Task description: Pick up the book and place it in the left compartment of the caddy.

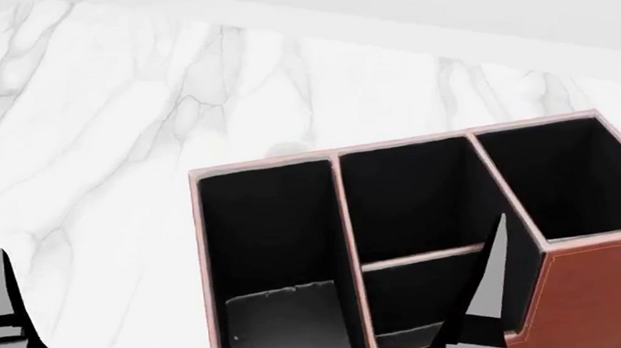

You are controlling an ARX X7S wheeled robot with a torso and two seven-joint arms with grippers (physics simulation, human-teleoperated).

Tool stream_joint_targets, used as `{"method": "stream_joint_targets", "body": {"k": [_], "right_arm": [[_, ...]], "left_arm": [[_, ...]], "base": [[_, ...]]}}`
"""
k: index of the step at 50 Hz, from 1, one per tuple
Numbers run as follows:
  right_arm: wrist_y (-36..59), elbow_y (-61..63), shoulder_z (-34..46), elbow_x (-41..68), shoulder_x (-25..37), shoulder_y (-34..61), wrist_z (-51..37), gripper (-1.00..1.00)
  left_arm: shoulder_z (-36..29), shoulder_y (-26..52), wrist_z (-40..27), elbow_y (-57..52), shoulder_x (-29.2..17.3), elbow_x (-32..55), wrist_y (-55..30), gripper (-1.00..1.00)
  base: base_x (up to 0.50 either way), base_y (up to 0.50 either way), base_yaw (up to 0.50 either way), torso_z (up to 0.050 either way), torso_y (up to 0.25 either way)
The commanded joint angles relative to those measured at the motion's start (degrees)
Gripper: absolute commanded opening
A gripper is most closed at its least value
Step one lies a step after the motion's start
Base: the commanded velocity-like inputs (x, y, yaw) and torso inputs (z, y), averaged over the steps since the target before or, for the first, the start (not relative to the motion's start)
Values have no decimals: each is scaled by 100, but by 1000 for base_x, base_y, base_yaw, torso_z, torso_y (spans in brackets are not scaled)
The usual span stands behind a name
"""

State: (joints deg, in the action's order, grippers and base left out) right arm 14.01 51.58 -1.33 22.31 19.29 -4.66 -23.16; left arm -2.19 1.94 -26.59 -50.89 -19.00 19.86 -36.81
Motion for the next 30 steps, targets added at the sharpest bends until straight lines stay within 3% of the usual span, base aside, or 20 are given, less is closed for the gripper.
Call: {"method": "stream_joint_targets", "body": {"k": [1, 30], "right_arm": [[-80, -149, -130, -10, -91, 66, 137, 100], [-161, -210, -95, 2, -29, 57, 79, 100]], "left_arm": [[623, 685, -4, 663, 168, 312, -322, 100], [886, 1875, -202, 2136, 241, 357, -456, 100]], "base": [[0, 0, 0, 0, 0], [0, 0, 0, 0, 0]]}}
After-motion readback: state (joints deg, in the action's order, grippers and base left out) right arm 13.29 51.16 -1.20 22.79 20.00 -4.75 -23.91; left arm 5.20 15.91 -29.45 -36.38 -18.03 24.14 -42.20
